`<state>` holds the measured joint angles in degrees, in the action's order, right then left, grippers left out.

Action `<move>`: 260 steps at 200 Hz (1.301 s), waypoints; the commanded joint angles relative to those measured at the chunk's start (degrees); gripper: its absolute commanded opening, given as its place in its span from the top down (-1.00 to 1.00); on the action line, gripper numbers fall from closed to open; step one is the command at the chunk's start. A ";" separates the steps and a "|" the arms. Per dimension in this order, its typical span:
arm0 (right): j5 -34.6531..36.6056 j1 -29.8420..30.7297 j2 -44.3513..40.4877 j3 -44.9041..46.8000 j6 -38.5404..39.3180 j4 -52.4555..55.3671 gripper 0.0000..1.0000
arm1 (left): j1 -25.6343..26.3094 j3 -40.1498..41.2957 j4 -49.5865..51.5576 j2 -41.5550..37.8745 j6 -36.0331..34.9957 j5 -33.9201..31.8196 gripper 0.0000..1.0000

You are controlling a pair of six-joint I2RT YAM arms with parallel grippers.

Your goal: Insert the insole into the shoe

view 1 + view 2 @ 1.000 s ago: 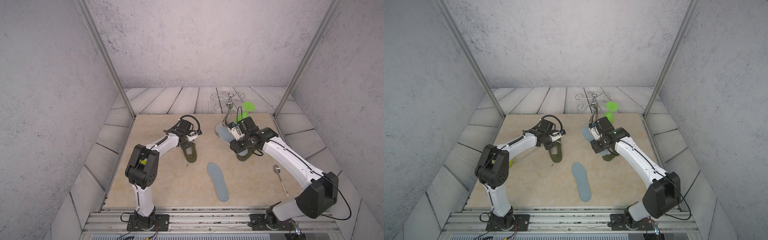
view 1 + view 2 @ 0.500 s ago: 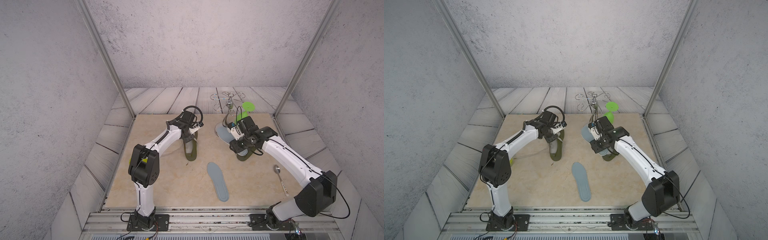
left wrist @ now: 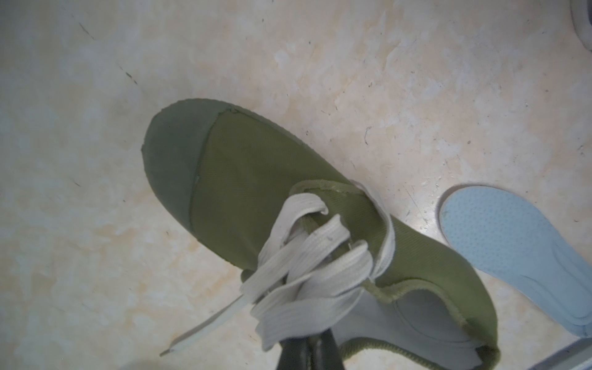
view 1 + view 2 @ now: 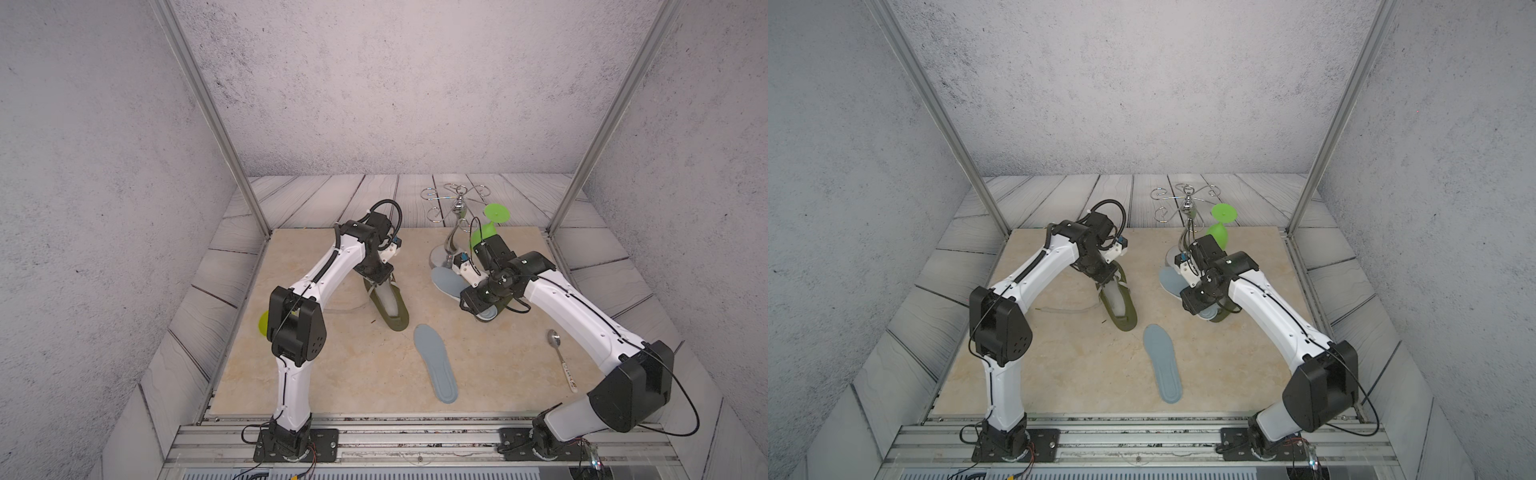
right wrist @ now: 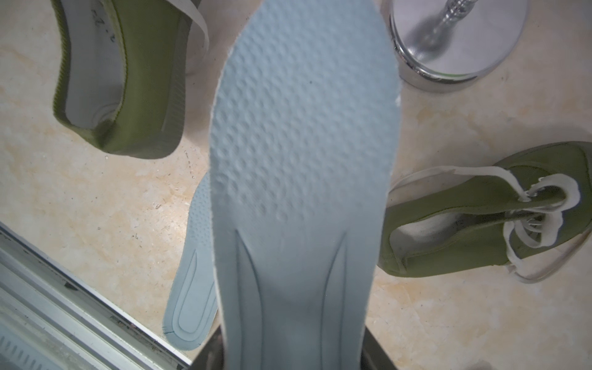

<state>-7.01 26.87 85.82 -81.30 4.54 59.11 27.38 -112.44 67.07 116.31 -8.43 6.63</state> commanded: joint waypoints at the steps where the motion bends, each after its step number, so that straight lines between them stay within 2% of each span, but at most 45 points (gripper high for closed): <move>1: -0.40 -0.06 -0.72 -1.50 0.13 2.41 -0.02 | -0.73 -1.37 7.86 -2.24 8.51 2.39 1.00; 28: -0.29 -0.04 -0.74 -1.80 0.21 2.41 -0.02 | -0.74 1.21 8.01 -6.69 11.90 4.84 1.00; 56: -0.47 -0.06 -0.48 -2.62 0.32 2.85 -0.02 | -1.00 6.32 10.05 -9.20 12.38 -0.30 1.00; 130: -1.05 -0.04 0.05 -3.67 -0.12 3.03 -0.02 | -2.41 20.21 5.86 -17.52 6.94 0.12 1.00; 170: -2.14 0.42 0.93 -3.53 -0.70 3.20 -0.01 | -2.41 27.11 1.77 -19.30 7.02 3.44 1.00; 204: -2.29 0.67 0.75 -3.17 -1.06 3.13 0.00 | -2.33 29.74 1.47 -18.88 8.11 2.31 1.00; 260: -0.55 3.91 2.15 -1.75 0.36 3.88 0.04 | -2.17 31.44 -6.23 -17.52 13.67 15.33 1.00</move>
<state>-8.47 29.08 86.35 -83.70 4.32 61.14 25.15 -81.45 65.63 98.52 1.91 14.04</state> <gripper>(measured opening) 0.483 0.047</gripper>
